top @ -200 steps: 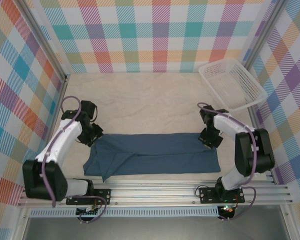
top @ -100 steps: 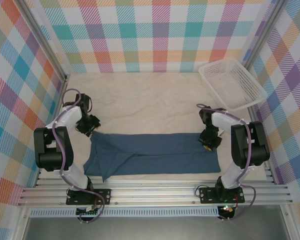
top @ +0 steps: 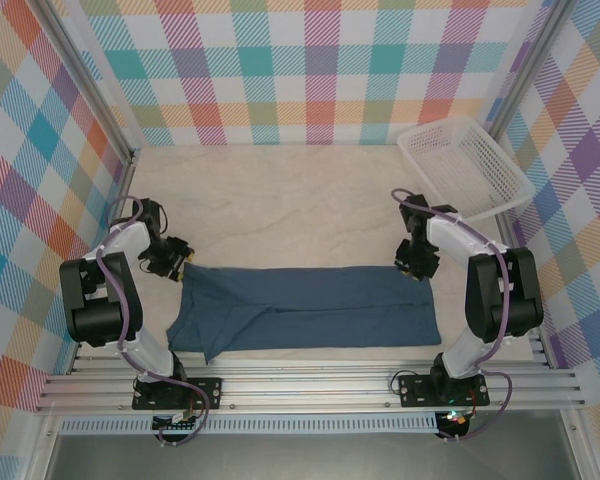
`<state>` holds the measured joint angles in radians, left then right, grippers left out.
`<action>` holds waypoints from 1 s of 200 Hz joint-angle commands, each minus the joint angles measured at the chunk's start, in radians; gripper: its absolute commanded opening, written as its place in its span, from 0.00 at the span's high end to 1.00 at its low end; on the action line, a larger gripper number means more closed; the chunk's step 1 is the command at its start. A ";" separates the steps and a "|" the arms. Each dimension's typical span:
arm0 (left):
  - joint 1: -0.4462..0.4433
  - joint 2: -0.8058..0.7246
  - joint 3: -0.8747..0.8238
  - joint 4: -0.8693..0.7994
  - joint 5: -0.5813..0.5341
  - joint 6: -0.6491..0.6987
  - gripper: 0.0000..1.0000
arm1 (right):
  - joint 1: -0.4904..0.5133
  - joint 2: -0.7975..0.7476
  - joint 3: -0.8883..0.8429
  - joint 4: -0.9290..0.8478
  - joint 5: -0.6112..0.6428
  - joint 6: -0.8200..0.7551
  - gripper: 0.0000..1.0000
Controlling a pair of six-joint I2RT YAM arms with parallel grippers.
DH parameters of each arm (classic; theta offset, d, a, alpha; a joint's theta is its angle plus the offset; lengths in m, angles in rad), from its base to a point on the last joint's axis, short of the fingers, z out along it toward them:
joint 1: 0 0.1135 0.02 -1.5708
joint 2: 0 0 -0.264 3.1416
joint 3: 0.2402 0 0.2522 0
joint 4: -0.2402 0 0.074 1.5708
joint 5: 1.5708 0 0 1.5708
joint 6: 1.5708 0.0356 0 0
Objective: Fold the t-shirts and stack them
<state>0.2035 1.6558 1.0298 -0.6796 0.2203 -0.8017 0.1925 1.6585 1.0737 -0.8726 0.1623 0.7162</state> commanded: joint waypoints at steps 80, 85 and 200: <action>0.016 -0.023 -0.079 0.121 0.035 -0.095 0.72 | -0.058 0.129 0.072 0.025 0.023 -0.008 0.81; 0.015 -0.025 -0.083 0.122 0.028 -0.091 0.75 | -0.058 0.140 0.079 0.014 0.033 -0.005 0.81; 0.026 -0.067 -0.014 -0.020 -0.159 0.089 0.73 | -0.054 0.219 0.138 -0.044 0.091 -0.020 0.87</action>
<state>0.2066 1.5772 0.9794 -0.6235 0.1135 -0.7677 0.1371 1.8824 1.2125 -0.9142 0.2367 0.7017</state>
